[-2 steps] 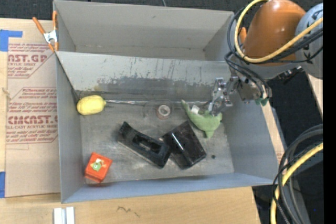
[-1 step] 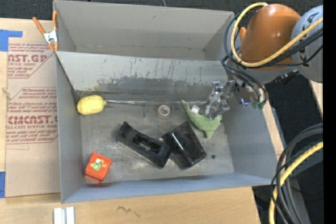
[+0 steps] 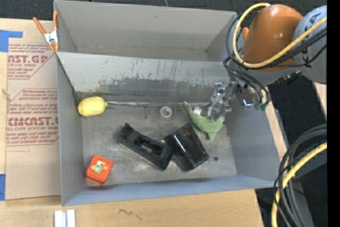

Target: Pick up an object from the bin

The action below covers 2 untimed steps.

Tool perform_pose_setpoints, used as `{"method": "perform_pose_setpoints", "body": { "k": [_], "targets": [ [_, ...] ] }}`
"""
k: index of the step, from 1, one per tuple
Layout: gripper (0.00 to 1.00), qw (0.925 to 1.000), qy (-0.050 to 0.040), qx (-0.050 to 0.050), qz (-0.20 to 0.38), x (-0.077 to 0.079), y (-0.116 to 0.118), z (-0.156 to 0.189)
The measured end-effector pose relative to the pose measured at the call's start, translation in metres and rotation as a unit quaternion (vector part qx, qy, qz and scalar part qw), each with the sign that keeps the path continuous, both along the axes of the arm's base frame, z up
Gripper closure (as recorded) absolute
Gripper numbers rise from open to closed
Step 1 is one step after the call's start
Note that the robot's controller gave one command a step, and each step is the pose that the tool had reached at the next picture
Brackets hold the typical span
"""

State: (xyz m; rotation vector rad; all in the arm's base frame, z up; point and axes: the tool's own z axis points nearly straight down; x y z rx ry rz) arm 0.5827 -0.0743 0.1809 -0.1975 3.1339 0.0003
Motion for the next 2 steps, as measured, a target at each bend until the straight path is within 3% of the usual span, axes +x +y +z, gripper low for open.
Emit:
{"method": "perform_pose_setpoints", "body": {
  "k": [1, 2],
  "targets": [
    [0.00, 0.9999, -0.0015, 0.000, 0.015, -0.0007, 0.0024, 0.0162],
    [1.00, 0.9999, -0.0009, 0.000, 0.015, -0.0009, 0.0024, 0.0153]
  ]
}}
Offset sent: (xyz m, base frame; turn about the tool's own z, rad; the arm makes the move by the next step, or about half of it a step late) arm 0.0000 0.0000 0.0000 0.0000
